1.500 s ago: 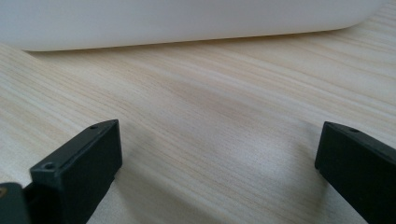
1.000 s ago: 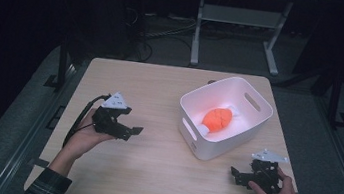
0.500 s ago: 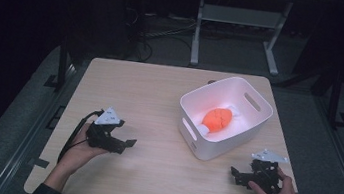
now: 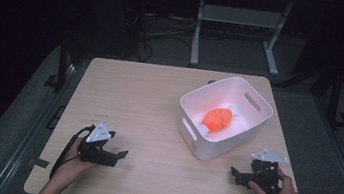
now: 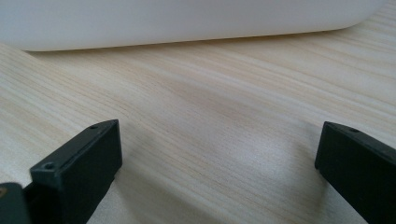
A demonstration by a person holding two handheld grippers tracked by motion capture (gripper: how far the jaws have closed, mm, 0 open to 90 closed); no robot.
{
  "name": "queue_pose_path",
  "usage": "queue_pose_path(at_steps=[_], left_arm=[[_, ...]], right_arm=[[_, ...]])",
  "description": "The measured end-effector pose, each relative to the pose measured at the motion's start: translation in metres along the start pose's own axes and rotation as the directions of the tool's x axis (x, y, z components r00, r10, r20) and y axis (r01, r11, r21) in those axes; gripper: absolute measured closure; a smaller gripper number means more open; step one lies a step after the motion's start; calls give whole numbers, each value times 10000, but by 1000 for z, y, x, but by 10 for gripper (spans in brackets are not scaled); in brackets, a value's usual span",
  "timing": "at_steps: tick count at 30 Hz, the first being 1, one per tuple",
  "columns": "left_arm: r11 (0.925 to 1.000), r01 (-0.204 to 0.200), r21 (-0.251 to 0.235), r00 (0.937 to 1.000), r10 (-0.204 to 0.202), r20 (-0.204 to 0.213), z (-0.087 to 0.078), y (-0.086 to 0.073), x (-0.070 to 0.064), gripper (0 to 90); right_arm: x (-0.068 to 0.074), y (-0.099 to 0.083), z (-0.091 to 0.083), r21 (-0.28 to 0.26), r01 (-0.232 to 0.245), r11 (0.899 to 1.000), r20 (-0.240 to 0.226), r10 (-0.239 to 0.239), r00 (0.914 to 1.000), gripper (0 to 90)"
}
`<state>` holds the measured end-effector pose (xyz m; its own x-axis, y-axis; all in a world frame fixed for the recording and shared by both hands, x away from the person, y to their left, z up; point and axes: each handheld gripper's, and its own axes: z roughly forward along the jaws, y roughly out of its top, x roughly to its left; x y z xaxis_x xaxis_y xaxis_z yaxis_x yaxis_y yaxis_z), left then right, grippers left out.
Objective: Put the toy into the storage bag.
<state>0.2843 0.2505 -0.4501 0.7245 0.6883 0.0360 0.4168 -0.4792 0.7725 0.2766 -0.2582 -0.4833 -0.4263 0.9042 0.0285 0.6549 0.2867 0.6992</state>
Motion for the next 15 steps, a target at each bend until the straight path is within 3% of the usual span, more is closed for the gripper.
queue_pose_path(at_steps=[9, 15], left_arm=[[9992, 402, 75, 9987, -400, -310, 0, -22, 3, 144], [9976, 517, 463, 9983, -504, -295, 3, -28, 4, 136]], right_arm=[[0, 0, 0, -1, -3, 10000, -1, 3, 10000, 2], [0, 0, 0, -2, -4, 10000, 0, 4, 10000, 2]])
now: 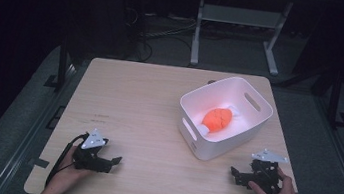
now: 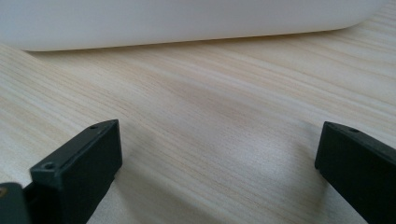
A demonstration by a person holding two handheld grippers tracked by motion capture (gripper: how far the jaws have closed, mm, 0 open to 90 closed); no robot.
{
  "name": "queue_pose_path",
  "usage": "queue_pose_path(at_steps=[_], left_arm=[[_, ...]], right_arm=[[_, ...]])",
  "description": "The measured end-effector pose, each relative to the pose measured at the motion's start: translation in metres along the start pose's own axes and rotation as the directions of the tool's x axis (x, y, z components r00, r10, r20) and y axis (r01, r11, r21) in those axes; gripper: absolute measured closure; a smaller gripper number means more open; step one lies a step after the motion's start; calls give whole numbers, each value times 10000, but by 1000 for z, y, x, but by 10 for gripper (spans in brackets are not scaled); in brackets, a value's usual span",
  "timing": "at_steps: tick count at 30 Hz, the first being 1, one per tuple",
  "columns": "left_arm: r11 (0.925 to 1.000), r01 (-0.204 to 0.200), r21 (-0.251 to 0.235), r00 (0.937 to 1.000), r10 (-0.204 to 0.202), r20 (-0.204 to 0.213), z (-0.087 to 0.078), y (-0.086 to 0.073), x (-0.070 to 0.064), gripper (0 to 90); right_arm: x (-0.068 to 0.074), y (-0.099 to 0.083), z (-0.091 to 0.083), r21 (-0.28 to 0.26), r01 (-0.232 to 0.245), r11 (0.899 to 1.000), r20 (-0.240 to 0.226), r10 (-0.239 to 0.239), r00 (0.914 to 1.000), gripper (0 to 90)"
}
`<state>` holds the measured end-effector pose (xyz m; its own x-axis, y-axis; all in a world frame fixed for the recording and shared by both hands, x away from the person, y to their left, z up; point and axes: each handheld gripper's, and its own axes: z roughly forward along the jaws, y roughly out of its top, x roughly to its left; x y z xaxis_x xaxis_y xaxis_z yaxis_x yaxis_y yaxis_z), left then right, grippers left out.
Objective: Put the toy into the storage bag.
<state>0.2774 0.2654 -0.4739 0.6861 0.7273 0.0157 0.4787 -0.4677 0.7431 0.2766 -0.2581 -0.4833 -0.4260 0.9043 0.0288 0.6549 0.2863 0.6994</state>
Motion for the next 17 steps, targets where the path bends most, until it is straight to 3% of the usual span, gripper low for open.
queue_pose_path(at_steps=[3, 17], left_arm=[[9994, -17, 340, 9999, 13, 116, 2, 1, 0, 129], [9994, -8, 333, 9999, 4, 116, 2, 1, 0, 129]], right_arm=[[0, 0, 0, 1, 1, 10000, 0, -1, 10000, 2], [0, 0, 0, 5, -18, 10000, 2, 18, 10000, 2]])
